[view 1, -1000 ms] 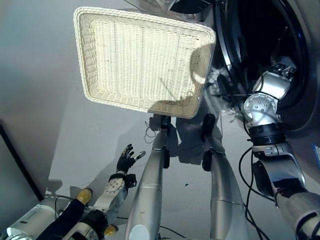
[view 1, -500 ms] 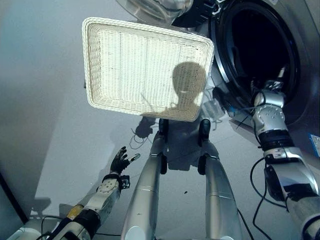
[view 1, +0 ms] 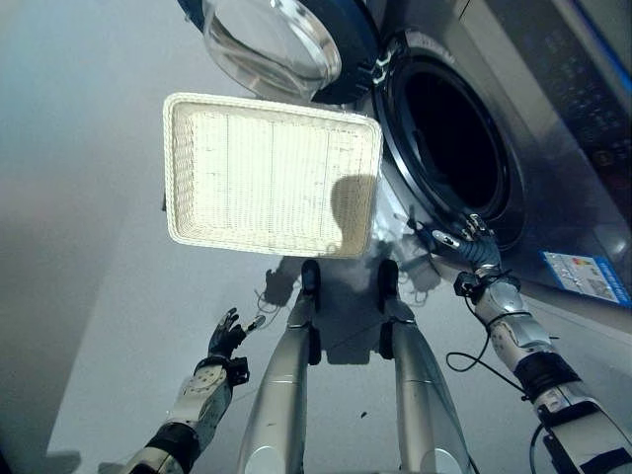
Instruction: Put the clothes into the washing machine.
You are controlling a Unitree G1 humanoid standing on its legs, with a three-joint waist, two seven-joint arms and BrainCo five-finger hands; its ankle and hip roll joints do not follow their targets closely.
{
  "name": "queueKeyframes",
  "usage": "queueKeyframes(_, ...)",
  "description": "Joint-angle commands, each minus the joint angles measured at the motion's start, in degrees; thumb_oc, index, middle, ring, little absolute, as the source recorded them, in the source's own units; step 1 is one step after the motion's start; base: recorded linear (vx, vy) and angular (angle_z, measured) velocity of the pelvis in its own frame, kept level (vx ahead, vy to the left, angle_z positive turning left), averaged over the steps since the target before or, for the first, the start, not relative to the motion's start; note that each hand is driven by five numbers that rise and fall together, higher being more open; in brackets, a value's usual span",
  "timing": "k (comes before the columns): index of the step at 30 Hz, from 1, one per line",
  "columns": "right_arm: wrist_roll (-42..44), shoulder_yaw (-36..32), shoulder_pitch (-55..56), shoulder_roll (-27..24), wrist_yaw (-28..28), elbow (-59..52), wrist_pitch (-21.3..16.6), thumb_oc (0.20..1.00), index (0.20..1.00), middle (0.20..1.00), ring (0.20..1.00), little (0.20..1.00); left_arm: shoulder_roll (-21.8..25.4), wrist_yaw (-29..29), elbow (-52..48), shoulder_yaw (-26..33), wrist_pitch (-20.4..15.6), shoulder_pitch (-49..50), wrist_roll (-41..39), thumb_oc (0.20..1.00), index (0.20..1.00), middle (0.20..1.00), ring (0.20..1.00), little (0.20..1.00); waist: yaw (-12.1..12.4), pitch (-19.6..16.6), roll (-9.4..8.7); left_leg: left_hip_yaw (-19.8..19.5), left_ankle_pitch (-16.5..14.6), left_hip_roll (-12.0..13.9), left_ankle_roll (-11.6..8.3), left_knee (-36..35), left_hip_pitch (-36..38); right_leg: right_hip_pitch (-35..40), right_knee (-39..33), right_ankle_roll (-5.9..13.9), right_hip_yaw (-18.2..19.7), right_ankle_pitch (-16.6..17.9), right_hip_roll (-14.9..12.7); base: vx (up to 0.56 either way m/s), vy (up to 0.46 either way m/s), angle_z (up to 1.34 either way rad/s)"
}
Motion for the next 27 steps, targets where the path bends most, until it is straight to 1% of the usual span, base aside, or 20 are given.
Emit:
queueKeyframes(1, -4.6, 2.3, 1.3, 1.4, -2.3, 0.7, -1.6, 1.0, 1.0, 1.0, 1.0, 1.0, 0.1, -3.4, 3.8, 3.3, 0.3, 3.0, 3.5, 1.0, 1.0, 1.0, 1.0, 1.0, 1.0, -1.1, -1.17, 1.3, -3.2, -1.5, -1.99, -0.2, 5.8, 4.4, -1.4, 2.2, -3.4, 0.0, 2.6, -0.01, -0.015, 0.06)
queueKeyframes(2, -6.2, 3.1, 1.8, 2.6, -2.7, 2.8, -1.7, 1.0, 1.0, 1.0, 1.0, 1.0, 0.0, -4.4, 5.2, 3.6, 0.5, 2.8, 3.7, 1.0, 1.0, 1.0, 1.0, 1.0, 1.1, -1.1, -1.49, 1.4, -3.4, -1.4, -2.03, -0.8, 7.7, 6.2, -2.0, 2.43, -3.2, 0.0, 2.6, 0.0, -0.011, 0.07)
queueKeyframes(3, -6.2, 3.1, 1.8, 2.6, -2.7, 2.9, -1.7, 1.0, 1.0, 1.0, 1.0, 1.0, 0.0, -4.5, 5.2, 3.7, 0.5, 2.8, 3.7, 1.0, 1.0, 1.0, 1.0, 1.0, 1.1, -1.1, -1.51, 1.4, -3.4, -1.4, -2.03, -0.9, 7.8, 6.3, -2.1, 2.44, -3.2, 0.0, 2.6, 0.01, -0.025, 0.09)
queueKeyframes(4, -5.6, 4.0, 2.5, 4.2, -1.9, 6.2, -0.2, 1.0, 1.0, 1.0, 1.0, 1.0, -0.3, -6.3, 7.4, 4.5, 1.4, 2.3, 5.1, 1.0, 1.0, 1.0, 1.0, 1.0, 1.3, -1.1, -2.01, 1.7, -3.8, -1.1, -2.07, -2.2, 11.5, 10.0, -3.5, 3.0, -2.8, 0.1, 2.1, 0.0, -0.025, 0.06)
queueKeyframes(5, -5.4, 4.3, 3.0, 5.0, -1.1, 7.7, -0.8, 1.0, 1.0, 1.0, 1.0, 1.0, -0.3, -7.1, 8.1, 4.6, 1.6, 2.3, 5.5, 1.0, 1.0, 1.0, 1.0, 1.0, 1.3, -1.1, -2.14, 1.8, -3.9, -1.0, -2.13, -2.5, 12.9, 11.4, -4.0, 3.11, -2.7, 0.2, 1.9, 0.02, -0.029, 0.06)
queueKeyframes(6, 1.8, 4.0, 4.0, 7.0, 3.8, 11.7, -0.8, 1.0, 1.0, 1.0, 1.0, 1.0, -0.6, -9.5, 10.1, 4.8, 1.8, 2.4, 6.0, 1.0, 1.0, 1.0, 1.0, 1.0, 1.4, -1.8, -2.57, 2.2, -4.1, -0.9, -2.33, -4.0, 16.1, 14.5, -5.9, 3.45, -2.7, 0.7, 1.5, 0.07, -0.003, 0.06)
queueKeyframes(7, 3.3, 3.5, 5.0, 8.8, 6.1, 14.6, -1.0, 1.0, 1.0, 1.0, 1.0, 1.0, -1.0, -10.3, 11.5, 4.9, 1.6, 2.9, 6.2, 1.0, 1.0, 1.0, 1.0, 1.0, 1.3, -3.1, -2.71, 2.3, -4.1, -0.7, -2.6, -4.9, 17.6, 16.1, -7.0, 3.64, -2.8, 0.9, 1.4, 0.08, 0.006, 0.05)
queueKeyframes(8, 4.3, 3.4, 5.3, 9.2, 6.9, 15.3, -0.6, 1.0, 1.0, 1.0, 1.0, 1.0, -1.1, -10.5, 12.0, 4.9, 1.4, 3.1, 6.2, 1.0, 1.0, 1.0, 1.0, 1.0, 1.3, -3.2, -2.76, 2.4, -4.0, -0.6, -2.69, -5.3, 18.3, 16.8, -7.5, 3.69, -2.9, 1.1, 1.4, 0.1, 0.016, -0.03)
queueKeyframes(10, 4.5, 1.9, 7.9, 12.6, 12.6, 22.6, 0.8, 1.0, 1.0, 1.0, 1.0, 1.0, -2.7, -12.8, 15.1, 6.0, -0.6, 4.2, 7.6, 1.0, 1.0, 1.0, 1.0, 1.0, 1.3, -6.5, -3.29, 3.2, -3.8, -0.4, -3.34, -8.4, 22.7, 21.9, -12.0, 4.06, -3.5, 2.2, 1.3, 0.19, 0.017, -0.11)
queueKeyframes(11, 1.0, 1.7, 10.5, 14.0, 15.5, 27.7, 0.9, 1.0, 1.0, 1.0, 1.0, 1.0, -4.1, -14.5, 17.0, 6.8, -2.2, 5.5, 8.5, 1.0, 1.0, 1.0, 1.0, 1.0, 1.4, -9.7, -3.6, 3.3, -3.7, -0.4, -3.36, -10.0, 25.8, 25.2, -13.3, 3.96, -3.8, 2.2, 1.5, 0.28, -0.012, -0.13)
queueKeyframes(12, -1.9, 2.1, 11.7, 14.5, 16.3, 29.6, 1.0, 1.0, 1.0, 1.0, 1.0, 1.0, -4.6, -14.7, 17.7, 7.0, -1.9, 6.0, 10.9, 1.0, 1.0, 1.0, 1.0, 1.0, 1.4, -11.0, -3.7, 3.2, -3.8, -0.5, -3.19, -10.6, 27.1, 26.7, -13.6, 3.81, -3.9, 1.9, 1.6, 0.25, -0.039, -0.09)
queueKeyframes(13, -5.0, 2.6, 12.5, 14.7, 16.7, 30.9, 1.2, 1.0, 1.0, 1.0, 1.0, 1.0, -4.9, -13.6, 18.5, 6.7, -1.3, 6.3, 13.7, 1.0, 1.0, 1.0, 1.0, 1.0, 1.4, -12.2, -3.76, 3.1, -3.9, -0.5, -3.04, -10.9, 28.0, 27.7, -13.6, 3.66, -4.1, 1.6, 1.7, 0.14, -0.042, 0.01)
queueKeyframes(14, -6.6, 3.0, 12.9, 14.8, 16.8, 31.7, 1.0, 1.0, 1.0, 1.0, 1.0, 1.0, -4.9, -13.2, 19.0, 6.4, -1.1, 6.4, 15.5, 1.0, 1.0, 1.0, 1.0, 1.0, 1.5, -12.7, -3.79, 3.1, -4.0, -0.5, -2.98, -10.9, 28.4, 28.2, -13.6, 3.59, -4.2, 1.4, 1.7, 0.13, -0.049, 0.03)
queueKeyframes(15, -11.0, 4.2, 13.6, 14.8, 16.7, 32.6, 1.5, 1.0, 1.0, 1.0, 1.0, 1.0, -4.9, -12.7, 19.8, 5.5, -0.4, 6.5, 19.0, 1.0, 1.0, 1.0, 1.0, 1.0, 1.5, -14.1, -3.89, 2.9, -4.1, -0.6, -2.81, -11.1, 29.4, 29.4, -13.6, 3.41, -4.4, 1.0, 1.9, 0.09, -0.044, 0.04)
queueKeyframes(16, -11.8, 4.7, 13.7, 14.8, 16.9, 32.9, 1.9, 1.0, 1.0, 1.0, 1.0, 1.0, -5.0, -13.1, 20.1, 5.1, 0.0, 6.5, 20.2, 1.0, 1.0, 1.0, 1.0, 1.0, 1.5, -14.6, -3.93, 2.9, -4.2, -0.6, -2.74, -11.1, 29.7, 29.7, -13.6, 3.34, -4.4, 0.8, 1.9, 0.15, -0.073, 0.02)
queueKeyframes(17, -11.3, 5.5, 14.4, 14.7, 18.2, 34.6, 4.2, 1.0, 1.0, 1.0, 1.0, 1.0, -5.2, -14.4, 21.3, 3.6, 1.1, 6.2, 23.1, 1.0, 1.0, 1.0, 1.0, 1.0, 1.6, -16.7, -4.02, 2.2, -4.5, -0.6, -2.43, -11.6, 31.0, 31.2, -13.6, 3.03, -4.4, 0.1, 2.4, 0.18, -0.072, 0.06)
queueKeyframes(18, -11.6, 5.2, 14.8, 15.1, 18.4, 35.8, 5.2, 1.0, 1.0, 1.0, 1.0, 1.0, -5.9, -14.1, 22.2, 2.9, 1.7, 6.3, 22.2, 1.0, 1.0, 1.0, 1.0, 1.0, 1.5, -18.2, -4.04, 1.5, -4.9, -0.8, -2.09, -11.8, 32.1, 32.3, -13.6, 2.77, -4.0, -0.4, 2.7, 0.19, -0.07, 0.09)
queueKeyframes(21, -12.8, 4.5, 16.0, 15.7, 19.4, 36.8, 6.0, 1.0, 1.0, 1.0, 1.0, 1.0, -7.1, -14.2, 23.0, 4.1, 2.3, 7.0, 19.8, 1.0, 1.0, 1.0, 1.0, 1.0, 1.3, -20.3, -4.21, 0.9, -6.0, -1.1, -1.53, -11.7, 33.9, 34.2, -13.5, 2.39, -3.5, -1.4, 3.1, 0.11, -0.038, 0.03)
queueKeyframes(25, -15.3, 4.9, 16.7, 16.4, 19.5, 37.4, 5.9, 1.0, 1.0, 1.0, 1.0, 1.0, -7.8, -15.3, 23.5, 5.0, 2.4, 7.4, 20.5, 1.0, 1.0, 1.0, 1.0, 1.0, 1.1, -21.6, -4.87, -0.1, -8.1, -2.0, -0.84, -9.3, 34.5, 35.4, -13.4, 1.84, -1.9, -2.1, 3.5, 0.05, -0.04, 0.01)
queueKeyframes(27, -18.3, 5.4, 16.7, 16.4, 19.9, 37.4, 5.8, 1.0, 1.0, 1.0, 1.0, 1.0, -7.9, -17.3, 23.9, 5.4, 2.1, 7.5, 20.9, 1.0, 1.0, 1.0, 1.0, 1.0, 1.1, -22.2, -5.35, -0.7, -9.7, -2.7, -0.59, -6.1, 34.0, 36.2, -13.5, 1.35, -0.8, -2.3, 3.6, 0.05, -0.041, 0.02)
